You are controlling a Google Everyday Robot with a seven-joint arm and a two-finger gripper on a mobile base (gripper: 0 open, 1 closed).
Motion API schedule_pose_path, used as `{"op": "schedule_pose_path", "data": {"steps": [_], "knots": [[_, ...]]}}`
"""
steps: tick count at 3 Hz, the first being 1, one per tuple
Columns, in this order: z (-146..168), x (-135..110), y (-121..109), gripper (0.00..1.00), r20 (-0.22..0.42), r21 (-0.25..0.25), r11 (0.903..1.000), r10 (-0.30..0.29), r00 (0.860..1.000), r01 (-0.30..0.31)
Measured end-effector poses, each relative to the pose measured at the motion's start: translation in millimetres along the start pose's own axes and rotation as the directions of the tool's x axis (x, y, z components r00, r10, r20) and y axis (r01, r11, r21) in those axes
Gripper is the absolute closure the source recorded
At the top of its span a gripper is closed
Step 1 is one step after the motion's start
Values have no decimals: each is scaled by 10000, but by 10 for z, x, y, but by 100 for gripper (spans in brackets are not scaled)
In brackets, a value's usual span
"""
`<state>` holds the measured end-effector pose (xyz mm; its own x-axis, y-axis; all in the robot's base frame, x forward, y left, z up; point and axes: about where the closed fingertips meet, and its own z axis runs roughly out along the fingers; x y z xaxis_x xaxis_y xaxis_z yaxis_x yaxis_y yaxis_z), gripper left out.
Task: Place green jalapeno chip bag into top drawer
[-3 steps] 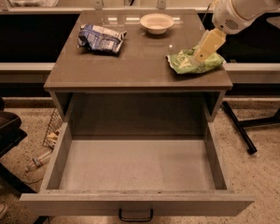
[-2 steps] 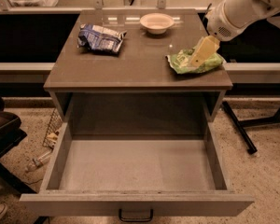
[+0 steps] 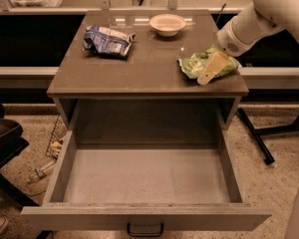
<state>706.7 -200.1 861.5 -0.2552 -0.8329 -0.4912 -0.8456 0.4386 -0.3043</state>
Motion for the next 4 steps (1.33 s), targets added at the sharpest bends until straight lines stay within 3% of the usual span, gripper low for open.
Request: {"op": "schedule_pose_path", "data": {"steps": [1, 4], "knots": [[197, 138, 35, 18, -286, -268, 9994, 220, 9994, -227], [255, 142, 56, 88, -324, -372, 9990, 225, 9992, -237]]}}
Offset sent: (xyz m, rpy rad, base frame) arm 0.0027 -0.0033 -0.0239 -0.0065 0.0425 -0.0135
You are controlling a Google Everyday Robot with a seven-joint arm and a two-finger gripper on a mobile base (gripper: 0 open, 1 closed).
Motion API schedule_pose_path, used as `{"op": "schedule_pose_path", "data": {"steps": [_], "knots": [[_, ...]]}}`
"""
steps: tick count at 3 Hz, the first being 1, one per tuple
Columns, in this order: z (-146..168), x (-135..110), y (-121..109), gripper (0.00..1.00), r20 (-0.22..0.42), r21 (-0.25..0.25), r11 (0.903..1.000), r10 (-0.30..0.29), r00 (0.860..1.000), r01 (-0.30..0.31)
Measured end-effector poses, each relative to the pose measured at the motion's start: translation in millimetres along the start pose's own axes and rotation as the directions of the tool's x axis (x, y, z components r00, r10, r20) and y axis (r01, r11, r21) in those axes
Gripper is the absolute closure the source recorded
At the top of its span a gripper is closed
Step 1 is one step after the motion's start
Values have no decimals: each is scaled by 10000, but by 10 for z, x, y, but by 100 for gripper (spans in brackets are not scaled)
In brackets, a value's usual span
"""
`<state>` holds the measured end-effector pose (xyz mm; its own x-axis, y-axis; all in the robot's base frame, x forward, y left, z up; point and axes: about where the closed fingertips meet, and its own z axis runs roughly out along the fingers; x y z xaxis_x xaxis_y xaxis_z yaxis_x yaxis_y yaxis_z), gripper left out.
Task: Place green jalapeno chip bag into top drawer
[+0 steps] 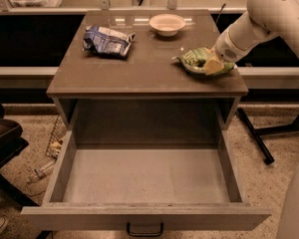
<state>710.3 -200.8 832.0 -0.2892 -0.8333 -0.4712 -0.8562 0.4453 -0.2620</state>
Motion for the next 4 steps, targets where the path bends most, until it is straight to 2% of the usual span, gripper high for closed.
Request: {"op": "schedule_pose_path", "data": {"steps": [1, 2, 3, 4], "knots": [[29, -2, 11, 100, -9, -47, 10000, -8, 10000, 8], [30, -2, 11, 100, -9, -49, 10000, -8, 10000, 8], [-241, 20, -25, 100, 120, 550, 9985, 65, 9999, -71], [-734, -21, 21, 100, 281, 1466, 9892, -117, 9995, 75]]}}
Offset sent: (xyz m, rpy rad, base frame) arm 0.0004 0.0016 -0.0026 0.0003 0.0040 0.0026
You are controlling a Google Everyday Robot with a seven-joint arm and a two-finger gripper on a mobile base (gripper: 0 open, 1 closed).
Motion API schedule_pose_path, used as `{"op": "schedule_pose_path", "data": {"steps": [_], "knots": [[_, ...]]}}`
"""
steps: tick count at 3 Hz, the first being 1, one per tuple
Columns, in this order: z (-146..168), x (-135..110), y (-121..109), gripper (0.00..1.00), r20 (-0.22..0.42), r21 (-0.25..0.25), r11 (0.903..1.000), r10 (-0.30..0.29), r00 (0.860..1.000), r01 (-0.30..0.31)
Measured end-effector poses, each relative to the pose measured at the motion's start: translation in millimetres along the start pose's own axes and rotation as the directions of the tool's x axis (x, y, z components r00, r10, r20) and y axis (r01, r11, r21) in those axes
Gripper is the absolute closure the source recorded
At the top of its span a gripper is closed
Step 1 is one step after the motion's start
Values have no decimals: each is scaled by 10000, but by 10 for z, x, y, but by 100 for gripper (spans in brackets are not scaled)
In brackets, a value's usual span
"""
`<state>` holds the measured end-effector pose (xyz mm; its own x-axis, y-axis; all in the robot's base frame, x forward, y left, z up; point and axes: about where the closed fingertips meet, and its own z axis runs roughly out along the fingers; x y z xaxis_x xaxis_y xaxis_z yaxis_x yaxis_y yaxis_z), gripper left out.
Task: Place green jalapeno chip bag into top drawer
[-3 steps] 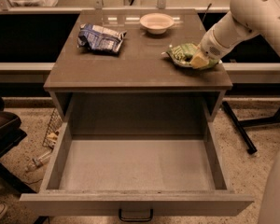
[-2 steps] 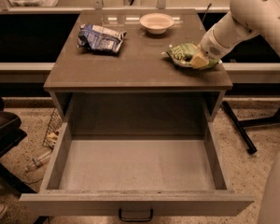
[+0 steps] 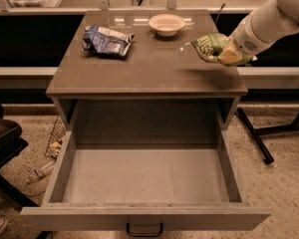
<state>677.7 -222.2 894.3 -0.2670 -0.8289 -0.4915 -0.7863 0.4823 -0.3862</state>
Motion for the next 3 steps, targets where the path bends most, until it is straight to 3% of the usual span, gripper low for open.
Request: {"op": "schedule_pose_path", "data": {"steps": [1, 2, 3], "knots": [[-448, 53, 129, 100, 190, 66, 10000, -51, 9998, 50], [-682, 288, 512, 100, 610, -1052, 9943, -82, 9981, 146], [-786, 414, 1165, 100, 1495, -2997, 9530, 1, 9888, 452]]}}
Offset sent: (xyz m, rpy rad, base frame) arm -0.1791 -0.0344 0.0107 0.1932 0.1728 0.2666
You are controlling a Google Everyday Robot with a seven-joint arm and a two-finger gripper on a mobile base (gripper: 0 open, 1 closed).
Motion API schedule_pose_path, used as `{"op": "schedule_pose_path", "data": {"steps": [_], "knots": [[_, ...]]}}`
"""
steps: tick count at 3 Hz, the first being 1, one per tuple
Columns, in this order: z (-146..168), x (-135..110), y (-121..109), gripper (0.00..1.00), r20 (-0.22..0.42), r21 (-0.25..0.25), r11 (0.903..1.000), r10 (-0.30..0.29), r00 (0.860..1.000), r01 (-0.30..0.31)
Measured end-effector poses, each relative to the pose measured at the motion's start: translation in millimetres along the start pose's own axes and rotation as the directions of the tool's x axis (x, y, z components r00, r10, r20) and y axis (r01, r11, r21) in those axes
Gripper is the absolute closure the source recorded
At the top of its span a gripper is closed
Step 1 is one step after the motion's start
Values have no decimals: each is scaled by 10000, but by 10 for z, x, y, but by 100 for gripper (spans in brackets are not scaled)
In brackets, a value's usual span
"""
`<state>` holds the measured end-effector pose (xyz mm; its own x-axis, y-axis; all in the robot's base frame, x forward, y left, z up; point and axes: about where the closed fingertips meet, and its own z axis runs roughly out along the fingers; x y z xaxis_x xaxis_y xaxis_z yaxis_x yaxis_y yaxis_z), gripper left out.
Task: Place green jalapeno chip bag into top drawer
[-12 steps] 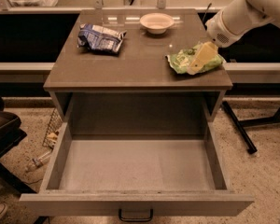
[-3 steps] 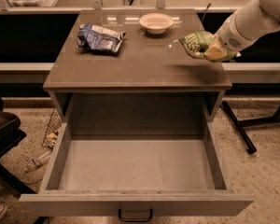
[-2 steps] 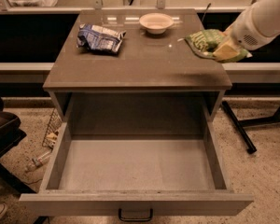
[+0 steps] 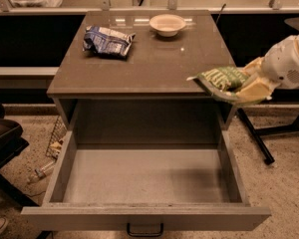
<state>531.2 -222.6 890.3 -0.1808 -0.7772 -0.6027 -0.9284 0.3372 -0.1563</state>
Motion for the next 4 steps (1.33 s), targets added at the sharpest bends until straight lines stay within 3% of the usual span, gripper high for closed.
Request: {"op": "schedule_pose_path", "data": {"steps": [1, 2, 4], "knots": [[208, -88, 578, 100, 593, -1239, 9916, -300, 9978, 372], [700, -261, 1028, 100, 18, -1213, 9896, -774, 9970, 771], [746, -219, 1035, 100, 104, -1322, 9889, -675, 9977, 683]]}}
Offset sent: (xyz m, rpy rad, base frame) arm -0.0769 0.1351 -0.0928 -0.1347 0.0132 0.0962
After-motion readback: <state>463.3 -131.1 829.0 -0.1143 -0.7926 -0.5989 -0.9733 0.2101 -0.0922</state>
